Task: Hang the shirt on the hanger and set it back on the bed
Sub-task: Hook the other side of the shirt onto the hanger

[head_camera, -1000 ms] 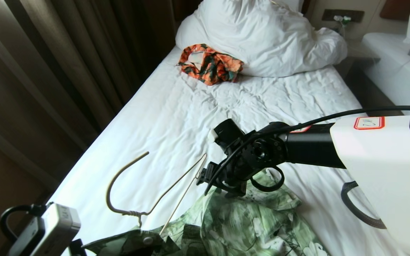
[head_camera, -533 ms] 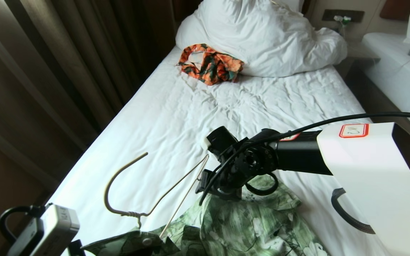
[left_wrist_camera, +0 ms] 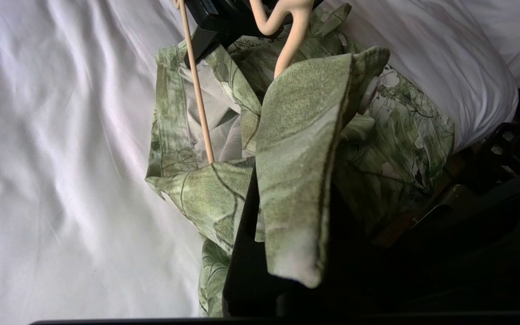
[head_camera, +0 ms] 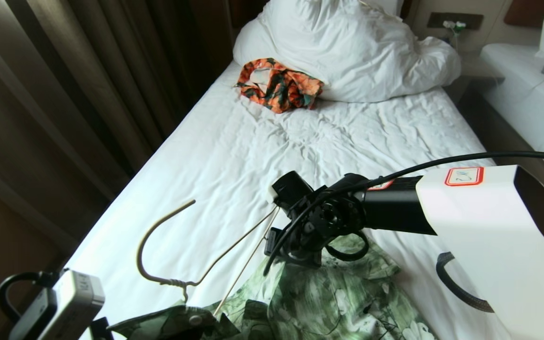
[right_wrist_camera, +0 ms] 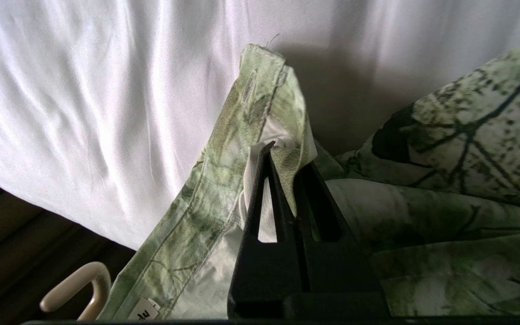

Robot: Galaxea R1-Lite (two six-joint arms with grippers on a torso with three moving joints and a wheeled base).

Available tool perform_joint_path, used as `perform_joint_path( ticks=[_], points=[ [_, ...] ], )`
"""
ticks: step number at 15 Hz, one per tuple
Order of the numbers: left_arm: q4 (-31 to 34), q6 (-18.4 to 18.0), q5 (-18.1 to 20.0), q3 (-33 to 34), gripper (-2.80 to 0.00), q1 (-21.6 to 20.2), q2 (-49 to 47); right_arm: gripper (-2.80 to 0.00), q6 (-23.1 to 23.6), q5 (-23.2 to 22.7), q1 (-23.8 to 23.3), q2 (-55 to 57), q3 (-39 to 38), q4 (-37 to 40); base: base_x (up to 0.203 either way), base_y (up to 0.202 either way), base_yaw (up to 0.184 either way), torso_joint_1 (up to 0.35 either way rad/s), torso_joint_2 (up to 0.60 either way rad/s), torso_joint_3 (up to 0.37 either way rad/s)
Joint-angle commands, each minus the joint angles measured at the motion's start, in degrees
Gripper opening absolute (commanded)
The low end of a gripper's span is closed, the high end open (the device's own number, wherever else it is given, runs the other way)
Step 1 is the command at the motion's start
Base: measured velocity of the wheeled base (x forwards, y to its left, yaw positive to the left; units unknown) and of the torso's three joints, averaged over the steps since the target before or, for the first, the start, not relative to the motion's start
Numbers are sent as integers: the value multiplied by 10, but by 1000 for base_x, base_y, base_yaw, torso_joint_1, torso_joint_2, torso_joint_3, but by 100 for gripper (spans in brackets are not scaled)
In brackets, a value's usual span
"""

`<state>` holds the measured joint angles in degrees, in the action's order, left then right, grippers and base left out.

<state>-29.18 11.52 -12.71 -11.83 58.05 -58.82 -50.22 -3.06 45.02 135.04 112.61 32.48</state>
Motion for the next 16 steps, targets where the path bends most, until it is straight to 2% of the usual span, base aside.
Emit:
perform_joint_path(
  ticks=[1,3,6,8,11,14,16],
  points=[
    [0,1,-2,-6,-280,0,-1,-280,-9,0,-17,-37,-3,14,0,0,0,0,0,0],
    [4,0,-1,-19,-280,0,-13,-280,-25,1,-34,-64,-9,29,0,0,0,0,0,0],
    [49,0,4,-80,-280,0,-41,-280,-31,5,-47,-94,-29,30,0,0,0,0,0,0],
    [91,1,19,-136,-280,1,-56,-280,-31,34,-56,-128,-50,31,0,0,0,0,0,0],
    [143,3,25,-181,-280,39,-89,-280,-30,61,-69,-170,-85,31,0,0,0,0,0,0],
    [146,7,23,-196,-280,52,-116,-280,-30,84,-71,-195,-122,29,0,0,0,0,0,0],
    [148,15,22,-198,-280,77,-118,-280,-28,89,-75,-214,-134,27,0,0,0,0,0,0]
  ],
)
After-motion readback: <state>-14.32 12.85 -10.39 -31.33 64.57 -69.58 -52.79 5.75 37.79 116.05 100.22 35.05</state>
